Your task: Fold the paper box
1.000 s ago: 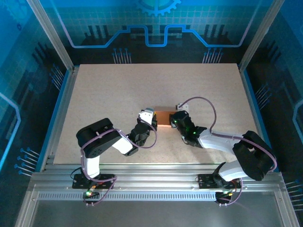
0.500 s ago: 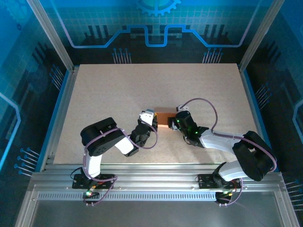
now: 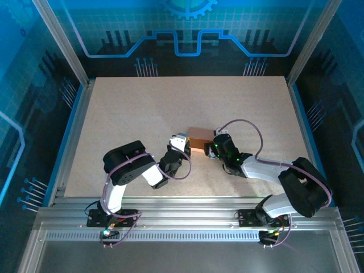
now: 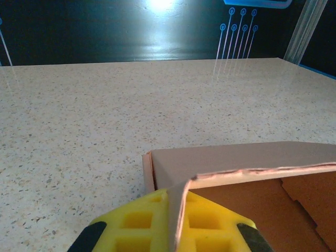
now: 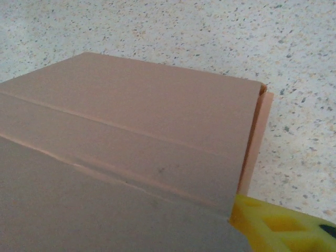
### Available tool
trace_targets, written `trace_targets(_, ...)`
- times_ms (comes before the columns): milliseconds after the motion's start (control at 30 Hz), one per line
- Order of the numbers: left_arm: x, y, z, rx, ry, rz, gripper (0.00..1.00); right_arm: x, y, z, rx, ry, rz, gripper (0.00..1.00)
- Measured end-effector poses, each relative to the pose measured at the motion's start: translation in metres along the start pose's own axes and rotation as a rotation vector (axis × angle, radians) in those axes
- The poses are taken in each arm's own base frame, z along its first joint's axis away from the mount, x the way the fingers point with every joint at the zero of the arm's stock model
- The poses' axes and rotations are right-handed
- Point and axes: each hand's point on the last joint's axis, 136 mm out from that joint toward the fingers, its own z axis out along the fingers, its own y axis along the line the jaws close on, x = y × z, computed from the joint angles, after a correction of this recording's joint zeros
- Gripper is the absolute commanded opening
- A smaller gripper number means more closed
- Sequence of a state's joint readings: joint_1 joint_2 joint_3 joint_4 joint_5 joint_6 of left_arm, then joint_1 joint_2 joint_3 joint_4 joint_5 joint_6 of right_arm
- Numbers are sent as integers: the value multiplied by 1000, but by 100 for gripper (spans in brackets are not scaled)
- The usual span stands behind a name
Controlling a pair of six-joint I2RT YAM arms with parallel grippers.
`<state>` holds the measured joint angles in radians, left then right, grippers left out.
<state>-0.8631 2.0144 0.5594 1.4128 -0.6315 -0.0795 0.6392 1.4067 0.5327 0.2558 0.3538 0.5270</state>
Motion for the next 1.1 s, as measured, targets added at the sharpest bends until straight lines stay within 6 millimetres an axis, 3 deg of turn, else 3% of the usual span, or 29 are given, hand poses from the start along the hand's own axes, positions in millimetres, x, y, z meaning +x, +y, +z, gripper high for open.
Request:
trace_targets(233, 4, 0, 0, 1, 5, 3, 0, 4, 3, -4, -32, 3, -18, 69)
trace_targets(600, 12, 0, 0, 0, 22, -5, 0, 1, 0, -34, -87, -54, -32, 85)
trace_targets(967, 12, 0, 0, 0, 22, -5, 0, 5, -27, -78, -77, -127, -38, 90)
trace_targets(1100, 12, -1, 1, 0, 20, -6, 0, -9, -41, -99, -68, -200, -47, 90)
